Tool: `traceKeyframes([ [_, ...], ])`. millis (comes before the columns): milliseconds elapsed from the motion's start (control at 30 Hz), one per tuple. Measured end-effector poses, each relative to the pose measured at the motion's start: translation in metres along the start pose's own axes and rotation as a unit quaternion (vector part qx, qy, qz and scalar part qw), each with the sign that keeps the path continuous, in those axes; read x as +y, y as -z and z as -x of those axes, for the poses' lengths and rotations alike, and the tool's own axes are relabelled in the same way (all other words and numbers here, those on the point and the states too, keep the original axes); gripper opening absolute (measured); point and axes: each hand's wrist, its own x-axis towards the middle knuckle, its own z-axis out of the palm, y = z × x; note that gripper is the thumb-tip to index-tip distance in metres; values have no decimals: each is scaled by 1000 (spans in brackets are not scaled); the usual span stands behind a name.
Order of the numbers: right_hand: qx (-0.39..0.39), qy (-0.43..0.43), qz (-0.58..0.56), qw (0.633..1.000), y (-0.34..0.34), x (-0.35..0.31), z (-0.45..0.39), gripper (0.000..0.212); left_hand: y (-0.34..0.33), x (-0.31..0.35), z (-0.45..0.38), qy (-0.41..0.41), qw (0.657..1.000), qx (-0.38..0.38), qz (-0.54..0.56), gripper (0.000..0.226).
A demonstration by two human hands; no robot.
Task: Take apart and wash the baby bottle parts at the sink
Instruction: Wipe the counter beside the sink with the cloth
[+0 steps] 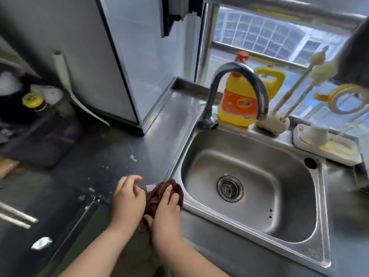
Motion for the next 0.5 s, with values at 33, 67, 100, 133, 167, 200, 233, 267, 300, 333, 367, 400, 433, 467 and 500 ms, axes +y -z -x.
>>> traceKeyframes([
  [33, -6, -2, -1, 1000, -2, -9, -7, 99, 3, -2, -7, 3, 1000, 5, 4, 29],
  [67, -13, -1, -8, 1000, -4, -17, -13, 100, 6, -5, -14, 3, 1000, 9, 10, 28],
  [100, -18, 8, -22, 1000, -4, -24, -18, 100, 8, -7, -22, 3, 1000, 11, 15, 27],
  [133, -19, 28, -38, 999, -4, -29, -24, 98, 10, -7, -29, 3, 1000, 13, 21, 26],
  [167, -9, 56, -57, 997, -3, -34, -30, 92, 13, -7, -37, 3, 1000, 15, 26, 25],
  [200, 10, 83, -80, 993, 0, -38, -38, 85, 15, -7, -44, 2, 999, 20, 32, 24],
  [233, 29, 96, -94, 990, 5, -43, -49, 78, 18, -8, -51, -1, 999, 31, 38, 24],
  [267, 47, 102, -96, 989, 10, -47, -63, 72, 20, -9, -58, -7, 998, 44, 39, 24],
  [300, 55, 107, -81, 990, 17, -50, -77, 69, 22, -12, -65, -15, 998, 53, 35, 23],
  [333, 50, 116, -39, 991, 24, -52, -89, 71, 24, -15, -72, -22, 998, 58, 31, 21],
  [367, 36, 138, 23, 990, 32, -54, -98, 76, 26, -18, -77, -28, 997, 60, 31, 22],
  [400, 22, 161, 82, 983, 38, -54, -102, 81, 28, -21, -82, -31, 997, 63, 35, 26],
  [433, 7, 176, 119, 977, 43, -53, -102, 85, 30, -23, -87, -32, 996, 68, 39, 28],
  [467, -14, 186, 136, 973, 44, -53, -97, 86, 32, -24, -91, -29, 996, 75, 43, 29],
  [500, -33, 197, 142, 969, 41, -53, -90, 87, 35, -25, -95, -27, 995, 84, 49, 27],
])
